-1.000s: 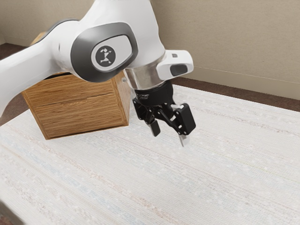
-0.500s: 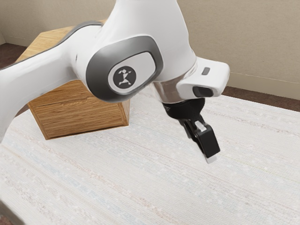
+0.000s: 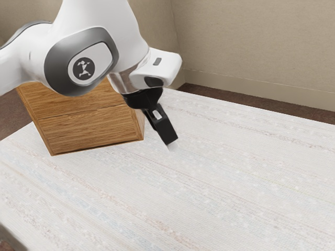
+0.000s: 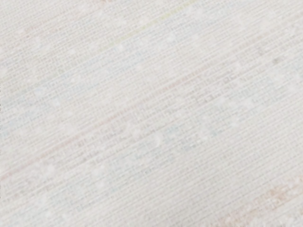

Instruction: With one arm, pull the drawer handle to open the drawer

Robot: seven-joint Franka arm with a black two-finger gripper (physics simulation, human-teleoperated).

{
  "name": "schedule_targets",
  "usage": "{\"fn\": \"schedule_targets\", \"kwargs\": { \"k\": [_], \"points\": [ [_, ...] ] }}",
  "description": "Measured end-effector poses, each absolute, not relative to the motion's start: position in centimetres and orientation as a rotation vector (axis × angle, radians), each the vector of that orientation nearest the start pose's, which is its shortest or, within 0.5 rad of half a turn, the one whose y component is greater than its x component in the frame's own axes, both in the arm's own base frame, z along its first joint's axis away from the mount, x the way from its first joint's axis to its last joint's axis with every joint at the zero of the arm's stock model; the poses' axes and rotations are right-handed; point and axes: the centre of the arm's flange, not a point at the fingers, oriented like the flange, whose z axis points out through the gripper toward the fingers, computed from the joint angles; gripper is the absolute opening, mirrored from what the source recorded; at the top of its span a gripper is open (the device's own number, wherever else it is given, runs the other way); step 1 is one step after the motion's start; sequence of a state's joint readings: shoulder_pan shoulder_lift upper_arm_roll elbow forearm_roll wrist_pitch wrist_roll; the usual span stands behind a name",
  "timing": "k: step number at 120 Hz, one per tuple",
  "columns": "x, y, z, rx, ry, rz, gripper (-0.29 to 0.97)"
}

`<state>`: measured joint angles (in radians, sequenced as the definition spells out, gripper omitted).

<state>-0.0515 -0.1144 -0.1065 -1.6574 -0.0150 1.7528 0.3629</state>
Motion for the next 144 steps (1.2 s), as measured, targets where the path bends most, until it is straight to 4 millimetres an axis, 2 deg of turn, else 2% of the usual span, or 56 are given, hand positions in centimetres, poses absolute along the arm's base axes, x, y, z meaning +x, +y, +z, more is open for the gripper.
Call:
{"fn": "schedule_targets", "kwargs": {
  "k": [18,44,54,64,77,86,94,111,129,144],
  "points": [
    [53.2,-6.7,66.3,-2.980,0.789,-0.322,0.65],
    [54.0,-1.3,66.0,-2.975,0.700,-0.310,0.65],
    [54.9,0.1,65.9,-2.943,0.692,-0.331,0.65],
    [56.3,1.0,67.3,-2.885,0.695,-0.395,0.65],
    [57.3,2.7,66.9,-2.855,0.685,-0.402,0.65],
    [56.2,4.1,66.9,-2.855,0.664,-0.385,0.65],
    [53.6,5.1,67.1,-2.861,0.643,-0.370,0.65],
    [48.7,5.1,67.5,-2.861,0.647,-0.370,0.65],
    [46.5,8.6,67.9,-2.870,0.537,-0.372,0.65],
    [46.0,10.2,67.8,-2.874,0.492,-0.366,0.65]
  ]
}}
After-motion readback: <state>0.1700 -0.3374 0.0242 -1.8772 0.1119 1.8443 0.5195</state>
